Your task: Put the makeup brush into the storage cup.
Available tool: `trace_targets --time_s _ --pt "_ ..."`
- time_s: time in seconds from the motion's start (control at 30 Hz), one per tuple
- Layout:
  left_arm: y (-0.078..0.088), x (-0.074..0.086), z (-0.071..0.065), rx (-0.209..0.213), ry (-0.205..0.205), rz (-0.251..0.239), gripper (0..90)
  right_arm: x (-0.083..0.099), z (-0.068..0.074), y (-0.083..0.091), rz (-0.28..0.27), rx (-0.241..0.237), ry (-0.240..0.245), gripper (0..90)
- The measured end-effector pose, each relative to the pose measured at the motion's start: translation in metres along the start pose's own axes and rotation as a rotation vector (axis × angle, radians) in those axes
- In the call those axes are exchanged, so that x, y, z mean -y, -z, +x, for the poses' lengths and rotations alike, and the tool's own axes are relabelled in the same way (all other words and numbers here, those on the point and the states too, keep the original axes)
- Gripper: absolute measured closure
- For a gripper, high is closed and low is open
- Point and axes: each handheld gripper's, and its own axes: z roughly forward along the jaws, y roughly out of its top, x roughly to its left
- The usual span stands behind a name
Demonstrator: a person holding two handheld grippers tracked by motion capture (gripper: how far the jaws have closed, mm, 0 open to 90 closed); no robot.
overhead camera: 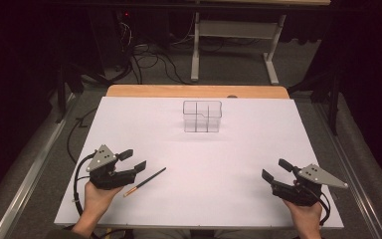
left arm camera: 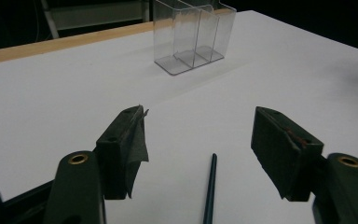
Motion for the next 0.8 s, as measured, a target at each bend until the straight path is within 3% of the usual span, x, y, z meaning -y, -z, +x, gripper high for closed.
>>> trace_targets --time_s 0.8 --pt "0.002 0.0001 -0.001 0.002 0.002 -0.004 35.2 -0.0002 0.0005 0.0 0.005 -0.006 0.012 29.0"
